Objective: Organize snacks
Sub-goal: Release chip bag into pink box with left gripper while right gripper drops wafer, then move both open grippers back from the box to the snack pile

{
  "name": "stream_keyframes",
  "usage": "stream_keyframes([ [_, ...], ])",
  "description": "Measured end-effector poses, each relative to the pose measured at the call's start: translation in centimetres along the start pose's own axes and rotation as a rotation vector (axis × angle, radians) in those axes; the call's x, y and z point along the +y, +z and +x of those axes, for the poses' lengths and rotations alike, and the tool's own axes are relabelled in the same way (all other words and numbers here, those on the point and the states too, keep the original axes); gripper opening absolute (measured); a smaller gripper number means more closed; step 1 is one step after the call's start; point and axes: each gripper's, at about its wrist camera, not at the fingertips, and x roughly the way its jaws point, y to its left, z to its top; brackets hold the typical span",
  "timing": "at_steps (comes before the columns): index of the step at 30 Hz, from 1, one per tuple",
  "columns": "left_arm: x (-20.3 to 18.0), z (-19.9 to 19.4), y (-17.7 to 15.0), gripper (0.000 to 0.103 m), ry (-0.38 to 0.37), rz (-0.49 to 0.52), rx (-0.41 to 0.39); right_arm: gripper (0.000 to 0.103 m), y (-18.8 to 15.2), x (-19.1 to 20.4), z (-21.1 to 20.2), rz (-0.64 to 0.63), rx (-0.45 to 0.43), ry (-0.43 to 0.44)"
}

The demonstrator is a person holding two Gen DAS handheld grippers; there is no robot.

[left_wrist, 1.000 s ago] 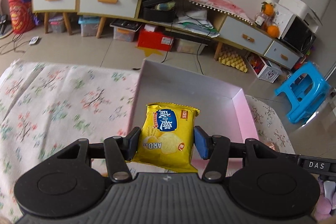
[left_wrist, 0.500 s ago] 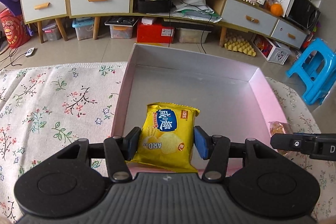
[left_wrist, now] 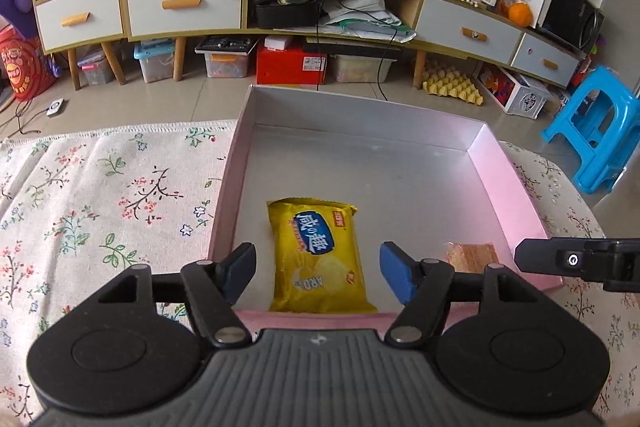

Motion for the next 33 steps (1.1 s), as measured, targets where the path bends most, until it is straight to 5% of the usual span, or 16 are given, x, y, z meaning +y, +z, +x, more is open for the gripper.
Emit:
stream_keyframes([
  [12,-0.2,-3.5,-0.9,0.084,-0.004,0.009,-0.008,0.076,-0.7,0.9,-4.6,0.010,-0.025,-0.011],
  [25,0.0,-7.8,-3.5,0.103,0.038,0.026,0.018,0.084,-4.3,2.3,-8.3,0.003,0.021,0.022],
  [33,1.3,-9.5,-5.8,0.103,0.034,-0.024,0.022,0.087,-6.9,2.9,-8.9,-0.039,0.051,0.045],
])
